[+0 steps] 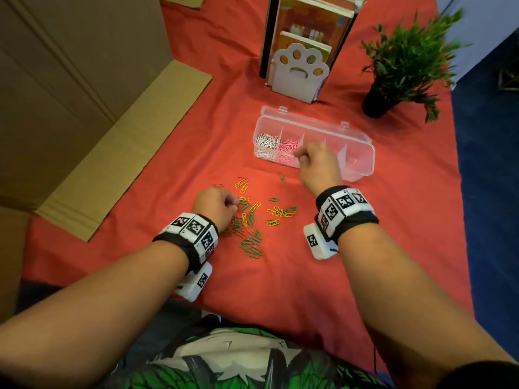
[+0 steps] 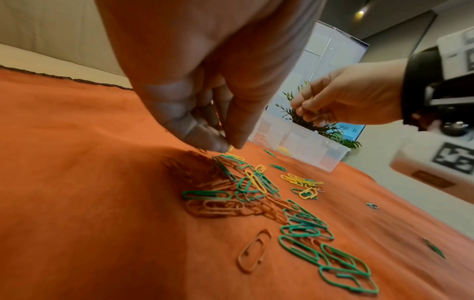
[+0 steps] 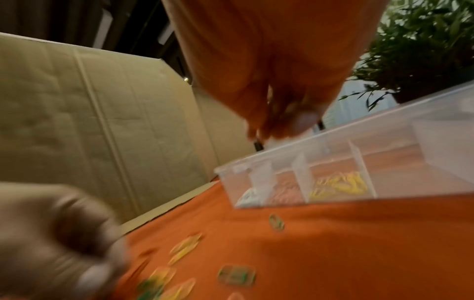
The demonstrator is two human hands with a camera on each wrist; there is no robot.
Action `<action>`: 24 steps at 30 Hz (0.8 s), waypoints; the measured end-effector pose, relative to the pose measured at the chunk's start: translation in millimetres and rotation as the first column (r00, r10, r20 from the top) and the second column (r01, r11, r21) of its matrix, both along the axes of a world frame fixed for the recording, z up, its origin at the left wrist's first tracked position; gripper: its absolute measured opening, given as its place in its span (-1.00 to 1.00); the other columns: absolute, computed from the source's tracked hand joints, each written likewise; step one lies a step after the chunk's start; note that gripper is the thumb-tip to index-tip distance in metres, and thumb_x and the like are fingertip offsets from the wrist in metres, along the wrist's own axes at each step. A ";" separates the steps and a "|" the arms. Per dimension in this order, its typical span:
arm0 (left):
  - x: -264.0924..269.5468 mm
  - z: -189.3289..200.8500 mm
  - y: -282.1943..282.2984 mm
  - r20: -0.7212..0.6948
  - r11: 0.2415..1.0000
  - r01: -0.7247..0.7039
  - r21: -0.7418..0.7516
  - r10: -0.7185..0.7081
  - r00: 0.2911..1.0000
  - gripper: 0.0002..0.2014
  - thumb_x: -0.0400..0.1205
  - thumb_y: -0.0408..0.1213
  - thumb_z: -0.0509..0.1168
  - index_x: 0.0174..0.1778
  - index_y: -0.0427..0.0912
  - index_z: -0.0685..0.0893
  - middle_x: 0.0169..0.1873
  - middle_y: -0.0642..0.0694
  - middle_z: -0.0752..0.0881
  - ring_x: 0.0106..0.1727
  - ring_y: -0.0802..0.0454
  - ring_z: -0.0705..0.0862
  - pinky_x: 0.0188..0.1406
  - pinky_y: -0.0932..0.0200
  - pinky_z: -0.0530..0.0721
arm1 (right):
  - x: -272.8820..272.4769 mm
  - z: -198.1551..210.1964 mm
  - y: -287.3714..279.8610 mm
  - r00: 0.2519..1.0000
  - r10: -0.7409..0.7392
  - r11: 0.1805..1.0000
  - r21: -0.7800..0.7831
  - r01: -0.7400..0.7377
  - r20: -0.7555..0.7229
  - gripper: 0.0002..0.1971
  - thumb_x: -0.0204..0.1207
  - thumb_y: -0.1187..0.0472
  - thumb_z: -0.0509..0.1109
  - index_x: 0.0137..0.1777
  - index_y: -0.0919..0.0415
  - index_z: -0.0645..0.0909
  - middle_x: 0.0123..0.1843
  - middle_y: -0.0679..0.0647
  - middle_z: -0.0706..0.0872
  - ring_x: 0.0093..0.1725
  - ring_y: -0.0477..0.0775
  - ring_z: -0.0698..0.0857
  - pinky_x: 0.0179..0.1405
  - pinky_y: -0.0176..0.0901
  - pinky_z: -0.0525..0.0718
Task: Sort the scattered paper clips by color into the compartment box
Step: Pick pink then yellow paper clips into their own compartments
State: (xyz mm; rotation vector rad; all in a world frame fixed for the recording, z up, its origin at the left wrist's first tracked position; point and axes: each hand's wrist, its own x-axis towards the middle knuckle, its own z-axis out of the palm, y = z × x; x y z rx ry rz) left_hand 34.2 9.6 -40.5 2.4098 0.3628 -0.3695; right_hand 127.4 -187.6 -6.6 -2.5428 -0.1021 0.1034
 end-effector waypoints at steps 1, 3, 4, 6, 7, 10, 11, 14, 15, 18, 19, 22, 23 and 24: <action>1.0 -0.1 -1.7 0.002 1.000 0.015 0.000 -0.015 1.000 -0.83 0.52 -0.30 0.36 -0.02 -0.13 0.79 -0.03 -0.13 0.81 0.06 -0.07 0.73 -0.07 0.29 0.48 | -11.2 -5.4 2.0 0.993 0.059 0.997 -0.044 -0.064 -0.099 -0.71 0.48 0.46 0.18 0.01 0.28 0.70 0.12 0.22 0.71 0.13 0.21 0.67 0.09 -0.20 0.54; 4.5 -0.4 -6.3 0.016 0.999 0.049 -0.005 -0.049 0.999 -0.82 0.52 -0.26 0.37 0.00 -0.11 0.79 -0.01 -0.14 0.81 0.07 -0.06 0.73 -0.06 0.29 0.48 | -32.9 -19.7 5.4 0.959 0.139 0.975 -0.137 -0.176 -0.249 -0.74 0.48 0.41 0.20 0.01 0.27 0.71 0.11 0.23 0.73 0.13 0.23 0.67 0.11 -0.19 0.55; 7.0 -1.0 -9.3 0.025 0.998 0.071 -0.004 -0.070 0.997 -0.82 0.53 -0.24 0.36 0.01 -0.10 0.80 -0.01 -0.14 0.82 0.08 -0.06 0.73 -0.07 0.28 0.47 | -42.7 -26.7 6.8 0.949 0.150 0.965 -0.168 -0.201 -0.276 -0.76 0.48 0.38 0.23 0.01 0.28 0.71 0.10 0.26 0.72 0.13 0.26 0.67 0.17 -0.14 0.57; 11.5 -2.4 -16.2 0.043 0.991 0.132 0.013 -0.132 0.990 -0.80 0.54 -0.20 0.36 0.03 -0.09 0.80 0.01 -0.14 0.81 0.09 -0.06 0.72 -0.05 0.27 0.48 | -60.3 -37.9 10.8 0.952 0.144 0.953 -0.223 -0.206 -0.269 -0.81 0.50 0.27 0.29 0.03 0.30 0.67 0.08 0.30 0.66 0.14 0.31 0.62 0.21 -0.01 0.57; 13.1 -3.9 -19.9 0.055 0.986 0.164 0.032 -0.166 0.985 -0.78 0.54 -0.18 0.36 0.05 -0.10 0.79 0.02 -0.16 0.80 0.11 -0.08 0.71 -0.01 0.24 0.50 | -67.3 -42.6 13.4 0.958 0.141 0.943 -0.261 -0.206 -0.248 -0.78 0.50 0.20 0.32 0.06 0.30 0.64 0.10 0.29 0.62 0.17 0.31 0.59 0.22 0.01 0.56; 14.5 -12.2 -29.0 0.041 0.961 0.247 0.123 -0.254 0.966 -0.71 0.51 -0.14 0.39 0.09 -0.17 0.74 0.07 -0.25 0.70 0.14 -0.20 0.66 0.11 0.11 0.55 | -81.1 -51.8 18.3 0.969 0.145 0.915 -0.344 -0.209 -0.202 -0.73 0.52 0.14 0.33 0.14 0.29 0.54 0.17 0.25 0.54 0.24 0.31 0.49 0.26 0.07 0.49; 13.9 -15.0 -31.2 0.022 0.952 0.267 0.151 -0.273 0.962 -0.72 0.50 -0.17 0.39 0.08 -0.20 0.72 0.07 -0.26 0.66 0.13 -0.23 0.65 0.11 0.05 0.56 | -82.9 -53.4 17.3 0.968 0.146 0.913 -0.349 -0.212 -0.206 -0.74 0.54 0.16 0.30 0.15 0.29 0.53 0.18 0.25 0.55 0.24 0.32 0.50 0.27 0.08 0.50; 10.9 -20.3 -33.6 -0.004 0.935 0.303 0.183 -0.308 0.951 -0.81 0.50 -0.24 0.37 -0.06 -0.25 0.70 0.01 -0.27 0.60 0.05 -0.26 0.64 0.06 -0.03 0.62 | -81.3 -52.1 5.1 0.966 0.120 0.930 -0.316 -0.190 -0.228 -0.78 0.53 0.19 0.29 0.09 0.31 0.58 0.12 0.28 0.60 0.19 0.33 0.56 0.19 0.05 0.55; 10.2 -21.4 -33.1 0.010 0.939 0.300 0.170 -0.306 0.952 -0.85 0.49 -0.26 0.35 -0.11 -0.25 0.70 -0.02 -0.27 0.61 0.02 -0.26 0.65 0.03 -0.03 0.63 | -79.5 -49.5 -0.5 0.969 0.087 0.949 -0.277 -0.151 -0.231 -0.80 0.52 0.19 0.31 0.03 0.30 0.61 0.07 0.29 0.62 0.14 0.32 0.60 0.13 0.04 0.58; 11.1 -22.5 -30.2 0.077 0.963 0.248 0.109 -0.257 0.963 -0.87 0.52 -0.30 0.29 -0.16 -0.29 0.68 -0.06 -0.32 0.66 -0.03 -0.29 0.67 -0.02 -0.03 0.61 | -74.2 -41.4 -14.9 0.963 -0.043 0.995 -0.100 0.017 -0.265 -0.89 0.48 0.22 0.36 -0.12 0.25 0.67 -0.18 0.19 0.71 -0.11 0.20 0.67 -0.07 -0.11 0.58; 12.0 -20.8 -29.0 0.087 0.971 0.222 0.084 -0.229 0.970 -0.86 0.54 -0.31 0.27 -0.13 -0.31 0.67 -0.05 -0.33 0.69 -0.01 -0.28 0.67 -0.02 -0.02 0.57 | -72.9 -39.7 -18.9 0.954 -0.085 0.996 -0.009 0.086 -0.288 -0.94 0.48 0.24 0.38 -0.18 0.19 0.67 -0.31 0.10 0.68 -0.23 0.13 0.65 -0.15 -0.16 0.56; 15.0 -15.6 -22.3 0.095 0.995 0.084 -0.058 -0.078 0.992 -0.85 0.57 -0.36 0.28 0.01 -0.28 0.66 -0.11 -0.27 0.74 -0.03 -0.20 0.69 -0.05 0.06 0.55 | -71.4 -35.6 -26.6 0.912 -0.176 0.921 0.265 0.286 -0.372 -0.76 0.51 0.36 0.33 -0.32 0.03 0.56 -0.42 -0.02 0.60 -0.51 -0.12 0.61 -0.45 -0.30 0.55; 16.0 -14.4 -19.9 0.076 0.991 0.042 -0.125 -0.033 0.997 -0.83 0.58 -0.38 0.26 0.06 -0.23 0.66 -0.20 -0.21 0.72 -0.11 -0.17 0.68 -0.09 0.08 0.56 | -71.7 -34.7 -27.8 0.893 -0.187 0.881 0.332 0.337 -0.409 -0.73 0.53 0.39 0.30 -0.31 0.01 0.55 -0.40 -0.01 0.62 -0.57 -0.22 0.61 -0.54 -0.39 0.54; 17.8 -14.0 -17.3 0.043 0.979 -0.004 -0.205 0.013 0.999 -0.80 0.59 -0.40 0.23 0.08 -0.15 0.66 -0.30 -0.15 0.67 -0.24 -0.15 0.66 -0.14 0.08 0.58 | -72.3 -33.2 -28.5 0.876 -0.192 0.846 0.378 0.377 -0.443 -0.71 0.54 0.41 0.28 -0.29 0.01 0.55 -0.37 0.00 0.64 -0.60 -0.28 0.61 -0.60 -0.44 0.52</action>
